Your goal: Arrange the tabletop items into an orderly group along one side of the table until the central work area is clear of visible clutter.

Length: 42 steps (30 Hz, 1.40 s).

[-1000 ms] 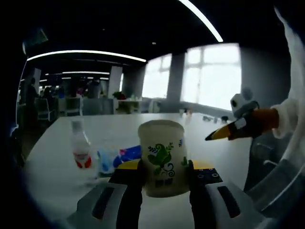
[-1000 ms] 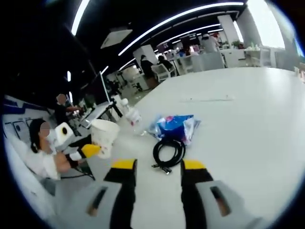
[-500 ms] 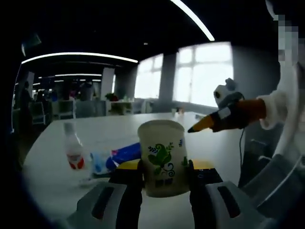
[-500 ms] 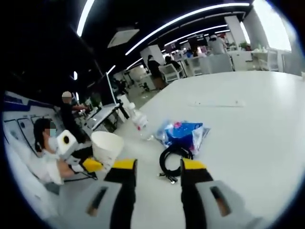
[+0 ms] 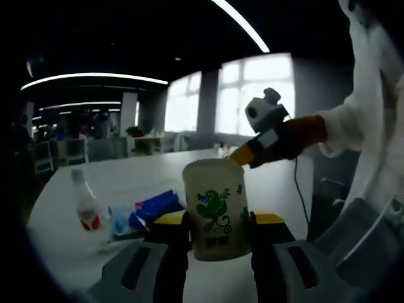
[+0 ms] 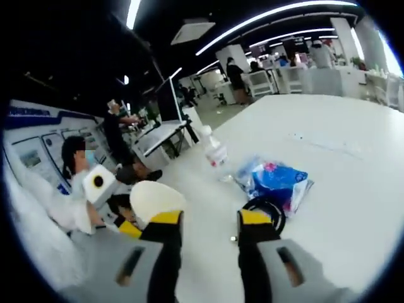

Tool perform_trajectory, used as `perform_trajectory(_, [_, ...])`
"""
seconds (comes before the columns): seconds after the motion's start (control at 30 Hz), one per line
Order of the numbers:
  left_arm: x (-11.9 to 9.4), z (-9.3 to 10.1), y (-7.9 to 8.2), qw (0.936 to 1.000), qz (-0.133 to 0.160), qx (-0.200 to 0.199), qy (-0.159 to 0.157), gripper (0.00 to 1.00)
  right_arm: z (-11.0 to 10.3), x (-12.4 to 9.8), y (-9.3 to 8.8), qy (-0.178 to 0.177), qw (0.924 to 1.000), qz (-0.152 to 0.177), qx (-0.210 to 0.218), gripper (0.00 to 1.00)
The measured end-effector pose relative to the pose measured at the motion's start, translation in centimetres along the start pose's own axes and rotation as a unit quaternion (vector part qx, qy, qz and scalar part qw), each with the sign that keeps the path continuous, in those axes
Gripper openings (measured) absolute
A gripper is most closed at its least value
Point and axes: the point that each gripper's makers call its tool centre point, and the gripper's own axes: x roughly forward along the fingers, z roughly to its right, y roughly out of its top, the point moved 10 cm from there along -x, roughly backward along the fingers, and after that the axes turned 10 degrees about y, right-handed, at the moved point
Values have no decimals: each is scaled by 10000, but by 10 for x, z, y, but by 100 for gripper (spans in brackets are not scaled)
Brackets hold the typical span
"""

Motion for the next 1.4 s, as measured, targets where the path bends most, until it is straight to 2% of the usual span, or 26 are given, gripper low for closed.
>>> perform_trajectory(0.23, [-3, 1, 1, 9999, 74, 23, -92, 34, -2, 12, 7, 237, 9988, -375, -219, 31])
perform_trajectory(0.4, [-3, 1, 1, 9999, 94, 66, -126, 34, -1, 20, 9, 380, 9979, -489, -198, 30])
perform_trajectory(0.57, [-3, 2, 2, 9997, 124, 84, -190, 34, -2, 28, 8, 585, 9961, -626, -208, 26])
perform_trajectory(0.7, [-2, 4, 2, 9996, 126, 93, -222, 34, -2, 36, 1, 771, 9927, -909, -176, 25])
perform_trajectory(0.77, [-1, 4, 1, 9996, 123, 84, -225, 34, -4, 39, -1, 868, 9915, -948, -197, 22])
perform_trajectory(0.9, [-2, 4, 0, 9997, 114, 66, -225, 34, -8, 45, -2, 1036, 9907, -883, -43, 6])
perform_trajectory(0.97, [-3, 4, 0, 9997, 89, 64, -216, 34, -8, 47, -2, 924, 9914, -929, -69, 4])
perform_trajectory(1.27, [-1, -1, -7, 9998, -160, -76, -18, 36, -11, 52, 6, 1033, 9895, -1000, 166, 0])
perform_trajectory(1.33, [-1, -1, -10, 9996, -220, -187, 33, 36, -11, 54, 5, 951, 9893, -1110, 10, 0])
perform_trajectory(1.4, [-1, -1, -12, 9995, -259, -180, 70, 36, -12, 56, 5, 904, 9892, -1151, 24, 0])
